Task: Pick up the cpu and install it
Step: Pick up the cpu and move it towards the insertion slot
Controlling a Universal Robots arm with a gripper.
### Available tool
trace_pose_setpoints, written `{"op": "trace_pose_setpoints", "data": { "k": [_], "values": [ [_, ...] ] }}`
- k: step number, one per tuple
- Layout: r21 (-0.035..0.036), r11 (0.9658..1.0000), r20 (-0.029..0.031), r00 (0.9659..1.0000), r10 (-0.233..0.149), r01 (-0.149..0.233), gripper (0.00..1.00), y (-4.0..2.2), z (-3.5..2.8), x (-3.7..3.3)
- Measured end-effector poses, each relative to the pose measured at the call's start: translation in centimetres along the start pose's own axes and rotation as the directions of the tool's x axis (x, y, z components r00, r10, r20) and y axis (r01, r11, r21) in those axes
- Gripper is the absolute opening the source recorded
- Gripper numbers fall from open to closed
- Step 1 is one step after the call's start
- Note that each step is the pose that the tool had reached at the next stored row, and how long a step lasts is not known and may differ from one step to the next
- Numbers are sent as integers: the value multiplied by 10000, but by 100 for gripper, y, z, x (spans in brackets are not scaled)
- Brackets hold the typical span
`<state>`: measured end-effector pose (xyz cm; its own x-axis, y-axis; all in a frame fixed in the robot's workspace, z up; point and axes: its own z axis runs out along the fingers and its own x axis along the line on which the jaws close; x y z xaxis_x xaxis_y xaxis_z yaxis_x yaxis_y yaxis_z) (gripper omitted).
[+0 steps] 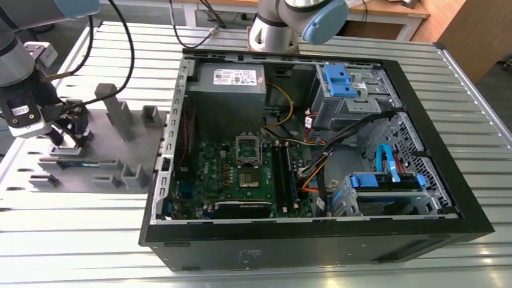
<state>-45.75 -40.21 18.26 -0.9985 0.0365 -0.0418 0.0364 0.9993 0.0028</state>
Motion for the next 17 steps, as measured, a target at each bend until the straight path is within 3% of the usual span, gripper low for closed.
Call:
{"op": "trace_pose_setpoints", "data": {
  "k": [10,17],
  "values": [
    [1,10000,0,10000,0,0,47,0,0,0],
    [-3,10000,4,10000,0,0,47,1,-35,-2]
  ]
}}
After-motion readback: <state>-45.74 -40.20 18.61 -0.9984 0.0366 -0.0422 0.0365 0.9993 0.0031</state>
